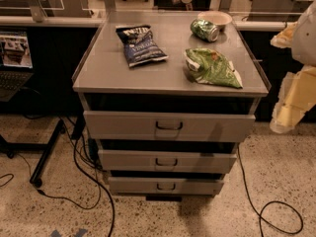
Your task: Open bottom drawer
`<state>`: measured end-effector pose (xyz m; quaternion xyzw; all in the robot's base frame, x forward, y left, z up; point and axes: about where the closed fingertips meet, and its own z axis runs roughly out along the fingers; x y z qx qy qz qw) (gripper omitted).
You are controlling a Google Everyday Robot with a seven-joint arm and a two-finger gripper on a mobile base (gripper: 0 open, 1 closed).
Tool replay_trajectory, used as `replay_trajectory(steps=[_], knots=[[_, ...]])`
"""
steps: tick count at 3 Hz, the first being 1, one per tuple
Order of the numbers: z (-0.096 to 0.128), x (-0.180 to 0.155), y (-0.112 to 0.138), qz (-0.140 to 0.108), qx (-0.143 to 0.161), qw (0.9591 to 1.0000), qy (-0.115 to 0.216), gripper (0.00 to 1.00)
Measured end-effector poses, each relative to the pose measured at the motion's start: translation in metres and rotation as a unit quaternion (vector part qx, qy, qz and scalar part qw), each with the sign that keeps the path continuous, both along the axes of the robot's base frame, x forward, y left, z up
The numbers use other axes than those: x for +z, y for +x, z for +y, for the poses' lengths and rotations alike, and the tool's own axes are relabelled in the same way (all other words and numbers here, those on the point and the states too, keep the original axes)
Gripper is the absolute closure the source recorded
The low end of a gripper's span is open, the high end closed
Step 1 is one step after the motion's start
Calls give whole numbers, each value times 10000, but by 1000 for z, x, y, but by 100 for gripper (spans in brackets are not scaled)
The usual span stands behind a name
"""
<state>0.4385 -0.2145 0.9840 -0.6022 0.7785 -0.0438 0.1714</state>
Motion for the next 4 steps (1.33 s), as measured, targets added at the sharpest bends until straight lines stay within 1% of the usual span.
replay_trajectory(steps=[1, 2, 3, 4], knots=[[0, 0, 0, -9, -1, 10000, 5, 0], [6, -18, 6, -90, -66, 9992, 377, 0], [28, -79, 14, 133, -303, 9909, 1308, 0], [60, -146, 27, 369, -503, 9718, 2275, 0]])
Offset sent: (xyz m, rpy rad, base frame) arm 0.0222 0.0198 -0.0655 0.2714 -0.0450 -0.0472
